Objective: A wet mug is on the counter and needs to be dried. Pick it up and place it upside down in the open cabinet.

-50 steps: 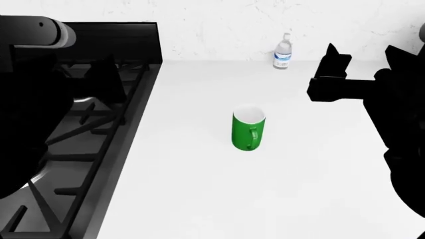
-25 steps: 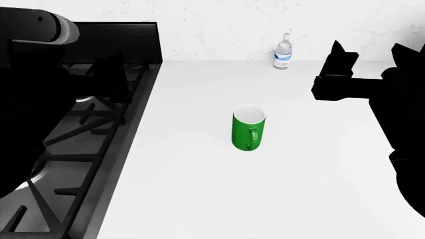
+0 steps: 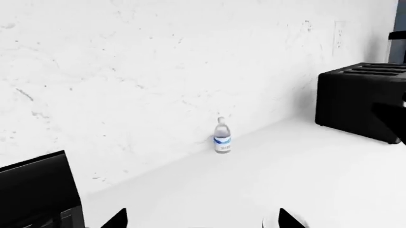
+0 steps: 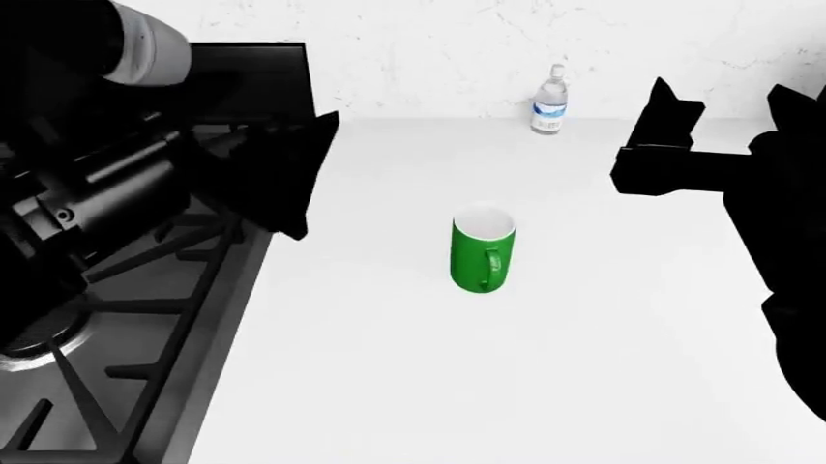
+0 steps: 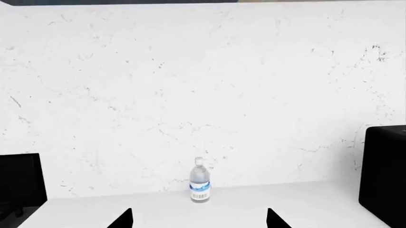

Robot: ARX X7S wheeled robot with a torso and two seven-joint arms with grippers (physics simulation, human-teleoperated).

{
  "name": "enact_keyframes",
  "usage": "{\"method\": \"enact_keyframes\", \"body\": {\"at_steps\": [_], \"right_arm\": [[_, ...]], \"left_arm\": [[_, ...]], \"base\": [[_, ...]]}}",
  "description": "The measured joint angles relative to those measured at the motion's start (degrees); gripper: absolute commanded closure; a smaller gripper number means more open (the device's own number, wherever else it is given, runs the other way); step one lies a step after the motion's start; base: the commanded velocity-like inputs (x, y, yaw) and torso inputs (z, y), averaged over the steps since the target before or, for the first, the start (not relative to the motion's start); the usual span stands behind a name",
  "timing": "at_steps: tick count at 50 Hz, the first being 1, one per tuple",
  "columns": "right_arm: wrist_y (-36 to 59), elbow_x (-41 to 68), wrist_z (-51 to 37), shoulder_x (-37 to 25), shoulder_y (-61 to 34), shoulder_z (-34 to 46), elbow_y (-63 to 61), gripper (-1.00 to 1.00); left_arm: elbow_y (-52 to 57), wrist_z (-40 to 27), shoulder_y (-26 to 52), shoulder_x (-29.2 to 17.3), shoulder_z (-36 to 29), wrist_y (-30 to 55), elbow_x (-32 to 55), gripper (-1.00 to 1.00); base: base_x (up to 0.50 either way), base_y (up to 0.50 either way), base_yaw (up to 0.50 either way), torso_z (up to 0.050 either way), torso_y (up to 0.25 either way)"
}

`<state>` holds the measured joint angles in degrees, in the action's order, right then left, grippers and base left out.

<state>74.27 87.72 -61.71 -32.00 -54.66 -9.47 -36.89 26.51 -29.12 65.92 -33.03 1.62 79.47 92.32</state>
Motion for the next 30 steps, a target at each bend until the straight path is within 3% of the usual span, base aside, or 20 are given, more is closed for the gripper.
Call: {"method": "enact_keyframes", "body": {"at_steps": [30], "right_arm": [[-1.47,-0.52,0.37,-0.74,0.63,1.15,0.28,-1.0]], "left_arm": [[-2.53,22.59,3.1,-0.98,-8.32,-1.14,-10.27,-1.0]], "base": [[0.0,0.0,0.0,0.0,0.0]]}}
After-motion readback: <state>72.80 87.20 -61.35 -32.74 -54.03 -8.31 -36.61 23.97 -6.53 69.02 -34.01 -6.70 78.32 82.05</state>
